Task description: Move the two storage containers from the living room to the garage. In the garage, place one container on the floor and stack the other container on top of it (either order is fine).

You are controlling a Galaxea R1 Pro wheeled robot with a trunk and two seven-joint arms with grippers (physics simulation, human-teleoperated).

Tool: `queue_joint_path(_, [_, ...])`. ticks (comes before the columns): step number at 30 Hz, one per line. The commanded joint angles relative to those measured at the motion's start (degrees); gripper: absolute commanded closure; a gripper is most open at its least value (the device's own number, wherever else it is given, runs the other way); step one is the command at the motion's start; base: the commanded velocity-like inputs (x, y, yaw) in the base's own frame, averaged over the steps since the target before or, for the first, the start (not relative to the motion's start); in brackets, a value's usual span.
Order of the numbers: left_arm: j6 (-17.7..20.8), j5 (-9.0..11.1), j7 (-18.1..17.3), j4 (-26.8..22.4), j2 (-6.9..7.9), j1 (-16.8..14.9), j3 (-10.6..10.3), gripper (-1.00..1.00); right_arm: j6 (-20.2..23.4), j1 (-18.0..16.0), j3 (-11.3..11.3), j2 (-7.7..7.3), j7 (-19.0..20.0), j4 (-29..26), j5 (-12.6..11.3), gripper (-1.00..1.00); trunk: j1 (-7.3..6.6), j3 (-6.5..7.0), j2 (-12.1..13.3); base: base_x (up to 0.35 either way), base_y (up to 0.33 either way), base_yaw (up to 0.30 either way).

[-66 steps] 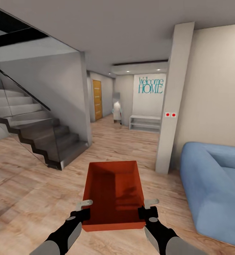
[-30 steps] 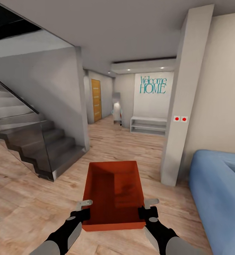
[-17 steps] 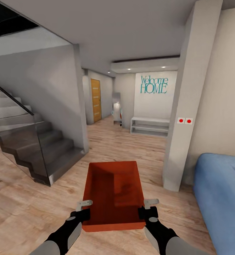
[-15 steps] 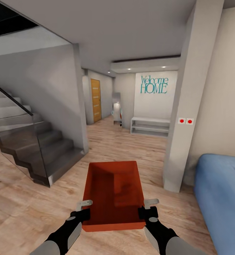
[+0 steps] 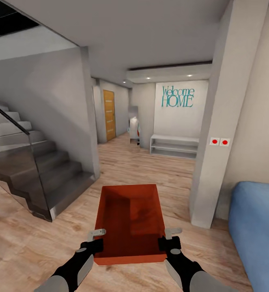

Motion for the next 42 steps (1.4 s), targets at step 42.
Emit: queue_joint_path(42, [0.3,0.5,3.1,0.3,2.03,0.0,-0.2,1.0,-0.5,-0.1,-1.1,-0.04,-0.5,-0.2,0.5,1.0,0.04,-0.07,-0.1,0.324,0.0,0.0])
